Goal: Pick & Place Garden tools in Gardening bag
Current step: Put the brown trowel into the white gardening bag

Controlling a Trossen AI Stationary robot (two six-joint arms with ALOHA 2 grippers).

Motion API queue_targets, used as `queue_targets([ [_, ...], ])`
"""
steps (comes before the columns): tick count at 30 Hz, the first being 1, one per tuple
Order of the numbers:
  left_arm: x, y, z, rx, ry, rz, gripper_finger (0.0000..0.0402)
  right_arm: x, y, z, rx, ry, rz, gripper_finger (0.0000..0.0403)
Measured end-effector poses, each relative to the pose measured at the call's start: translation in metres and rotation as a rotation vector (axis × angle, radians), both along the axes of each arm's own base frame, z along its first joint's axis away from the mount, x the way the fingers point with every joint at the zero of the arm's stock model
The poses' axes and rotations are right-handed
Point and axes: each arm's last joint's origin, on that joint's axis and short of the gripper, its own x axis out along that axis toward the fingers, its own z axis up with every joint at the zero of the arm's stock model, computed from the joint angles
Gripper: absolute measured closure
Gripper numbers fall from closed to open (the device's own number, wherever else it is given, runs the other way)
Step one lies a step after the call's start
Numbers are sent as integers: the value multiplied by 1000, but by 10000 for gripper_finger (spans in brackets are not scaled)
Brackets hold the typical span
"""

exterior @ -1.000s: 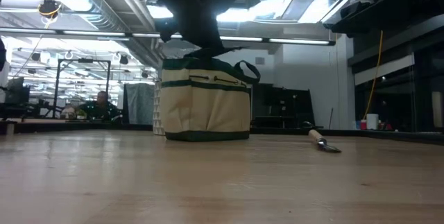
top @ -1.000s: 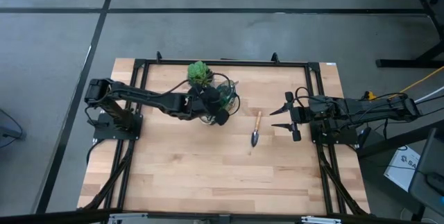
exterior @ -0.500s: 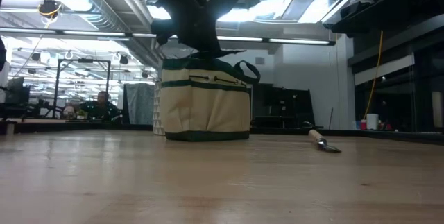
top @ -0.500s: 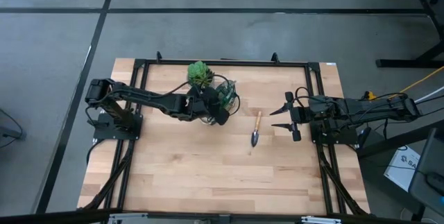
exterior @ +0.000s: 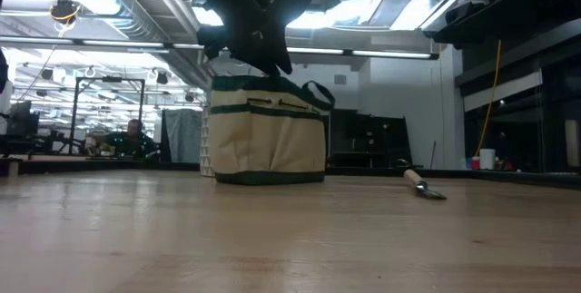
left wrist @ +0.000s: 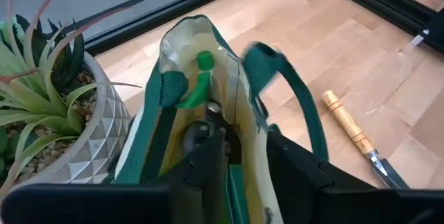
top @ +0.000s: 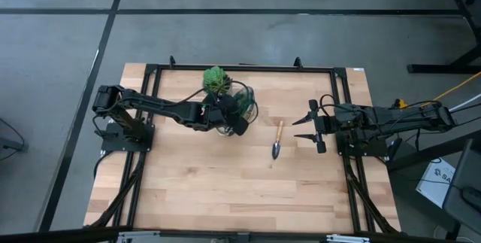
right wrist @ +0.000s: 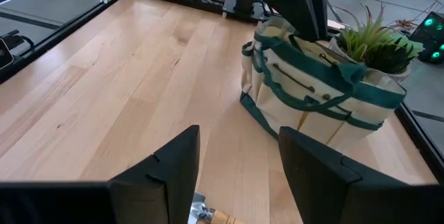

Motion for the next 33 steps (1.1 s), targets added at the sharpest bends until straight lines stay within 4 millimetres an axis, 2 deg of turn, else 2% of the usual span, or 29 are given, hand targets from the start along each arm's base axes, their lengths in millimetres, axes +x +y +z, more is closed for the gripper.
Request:
queue_targets([
  [9, 0, 0, 6, 44, 7, -53, 261, 0, 0, 0, 0, 0, 0, 202],
  [14, 5, -3, 8, 25, -4, -172, 250, 0, 0, 0, 0, 0, 0, 202],
  [23, 6, -4, 9, 23, -1, -219, 249, 0, 0, 0, 0, 0, 0, 202],
  [33, 20, -9, 22, 78, -131, -476, 252, 0, 0, 0, 0, 0, 0, 202],
])
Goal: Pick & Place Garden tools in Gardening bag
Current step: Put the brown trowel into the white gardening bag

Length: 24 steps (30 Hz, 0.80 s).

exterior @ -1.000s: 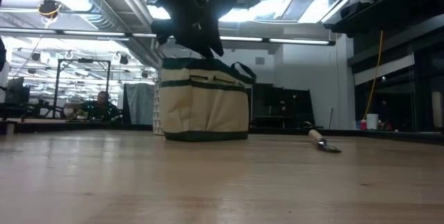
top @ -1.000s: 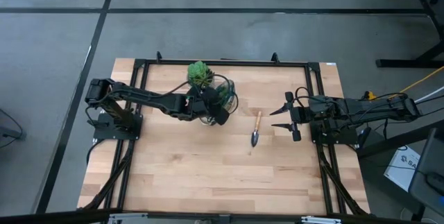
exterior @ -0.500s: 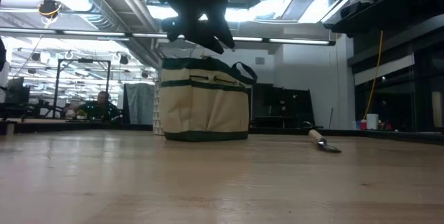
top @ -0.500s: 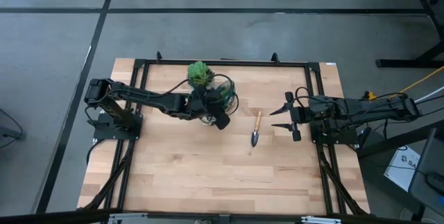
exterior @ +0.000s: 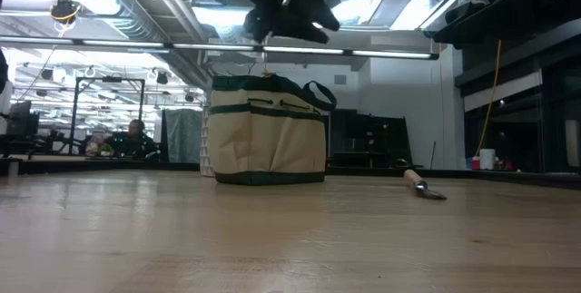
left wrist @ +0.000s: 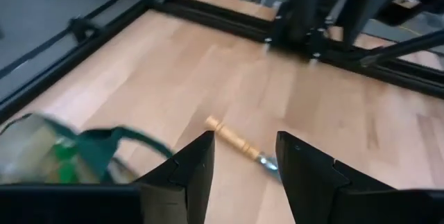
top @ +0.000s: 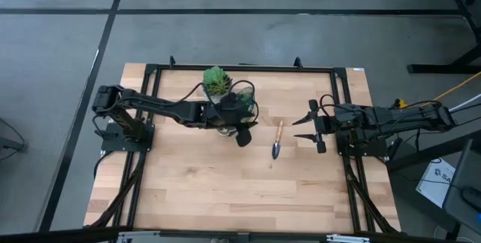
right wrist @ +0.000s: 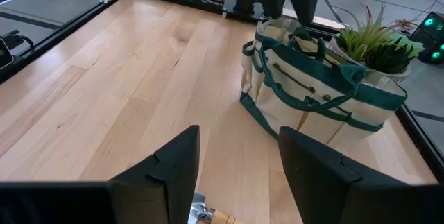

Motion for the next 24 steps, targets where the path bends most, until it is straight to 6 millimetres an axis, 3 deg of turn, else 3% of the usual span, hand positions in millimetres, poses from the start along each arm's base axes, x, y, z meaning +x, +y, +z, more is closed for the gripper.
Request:
queue_targets([
  [9, 23, -6, -20, 75, -45, -95, 251, 0, 0, 0, 0, 0, 0, 202],
  [14, 25, -13, -26, 120, -14, -135, 253, 0, 0, 0, 0, 0, 0, 202],
  [24, -8, -40, 10, 272, 37, -232, 257, 0, 0, 0, 0, 0, 0, 202],
])
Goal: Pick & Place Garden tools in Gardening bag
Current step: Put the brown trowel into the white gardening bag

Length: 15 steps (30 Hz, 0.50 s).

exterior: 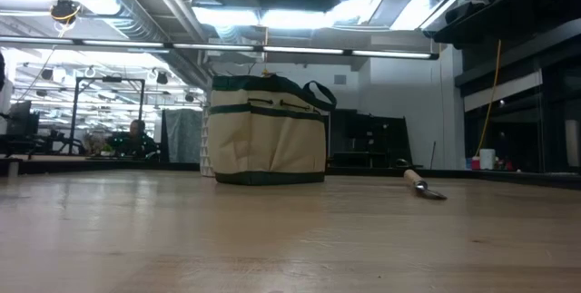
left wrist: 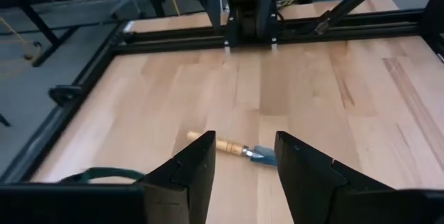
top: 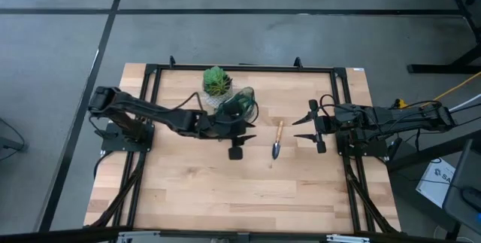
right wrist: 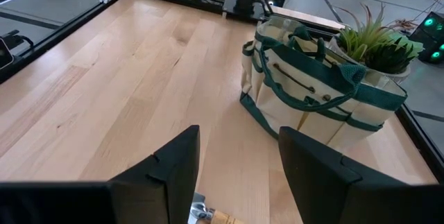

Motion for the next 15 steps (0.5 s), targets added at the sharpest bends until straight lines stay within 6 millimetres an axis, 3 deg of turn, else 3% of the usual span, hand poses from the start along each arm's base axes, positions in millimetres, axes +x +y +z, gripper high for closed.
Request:
queue_targets([
  [9, -34, -19, 24, 75, 22, 95, 258, 0, 0, 0, 0, 0, 0, 202],
  [15, -43, -25, 23, 85, 36, 203, 258, 0, 0, 0, 0, -1, 0, 202],
])
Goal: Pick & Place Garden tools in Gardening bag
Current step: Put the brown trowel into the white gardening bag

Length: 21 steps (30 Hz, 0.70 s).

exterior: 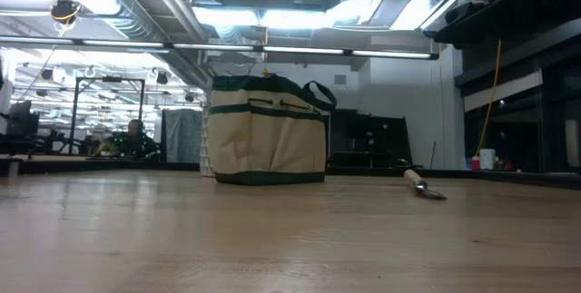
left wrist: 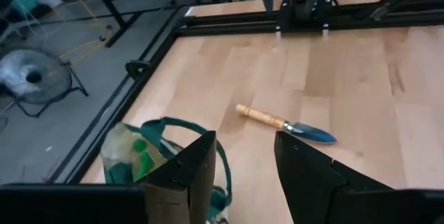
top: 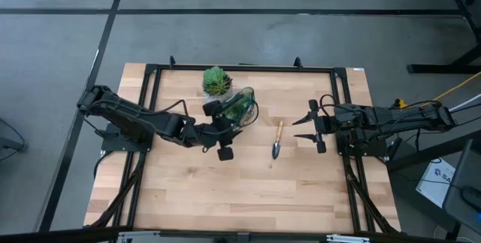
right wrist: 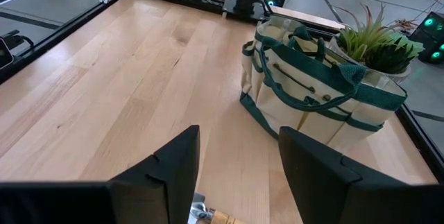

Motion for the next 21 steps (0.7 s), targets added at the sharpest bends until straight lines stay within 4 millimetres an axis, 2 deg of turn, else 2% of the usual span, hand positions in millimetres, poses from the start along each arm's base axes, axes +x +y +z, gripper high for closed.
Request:
queue_targets([
  [8, -2, -5, -1, -66, -30, 32, 258, 0, 1, 0, 53, 2, 18, 202],
  [12, -2, -5, -1, -66, -32, 35, 258, 2, 1, -3, 6, 29, 24, 202],
  [17, -1, 0, 0, -71, -36, 54, 258, 12, -1, -17, -102, 140, -42, 202],
  [21, 0, 4, 0, -87, -45, 76, 258, 26, -1, -34, -217, 251, -12, 202],
])
